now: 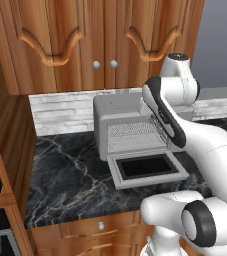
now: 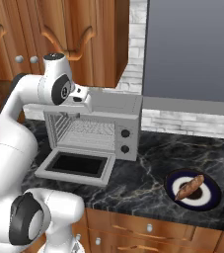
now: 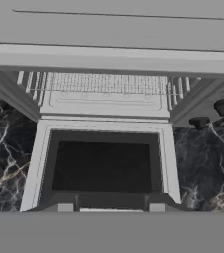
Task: Pull the toaster oven rack outwards. Pick up the baguette from the plate and place it on the toaster oven rack. Close the toaster oven door fully and set the temperature to the lowest setting.
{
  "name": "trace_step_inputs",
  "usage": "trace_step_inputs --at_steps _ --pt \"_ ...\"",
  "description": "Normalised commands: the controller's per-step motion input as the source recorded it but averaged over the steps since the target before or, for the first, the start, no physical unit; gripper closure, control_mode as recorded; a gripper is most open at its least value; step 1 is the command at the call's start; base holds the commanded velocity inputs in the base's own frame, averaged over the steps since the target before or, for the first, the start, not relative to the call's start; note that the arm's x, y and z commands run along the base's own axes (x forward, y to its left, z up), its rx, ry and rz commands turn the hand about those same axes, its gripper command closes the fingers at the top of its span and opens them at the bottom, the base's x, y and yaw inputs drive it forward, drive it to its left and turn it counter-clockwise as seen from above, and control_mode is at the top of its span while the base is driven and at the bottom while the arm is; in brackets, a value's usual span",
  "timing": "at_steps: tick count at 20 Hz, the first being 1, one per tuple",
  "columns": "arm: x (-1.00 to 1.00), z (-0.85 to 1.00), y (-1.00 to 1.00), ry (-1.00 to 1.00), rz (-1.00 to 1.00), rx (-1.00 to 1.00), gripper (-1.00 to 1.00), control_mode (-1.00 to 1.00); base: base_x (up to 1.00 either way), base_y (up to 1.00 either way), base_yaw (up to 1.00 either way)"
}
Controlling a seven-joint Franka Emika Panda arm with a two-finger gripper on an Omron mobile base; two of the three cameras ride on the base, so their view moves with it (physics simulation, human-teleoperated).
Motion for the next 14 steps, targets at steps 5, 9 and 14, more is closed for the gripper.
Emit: trace_step_inputs --at_steps 5,9,14 --pt "-0.20 -0.13 0.00 0.00 0.00 0.00 -1.00 -1.00 0.00 0.00 0.00" --pt "-0.36 -0.20 0.00 0.00 0.00 0.00 -1.00 -1.00 0.00 0.00 0.00" --pt "-0.18 -0.13 0.00 -0.09 -0.10 0.01 -1.00 -1.00 0.00 0.00 0.00"
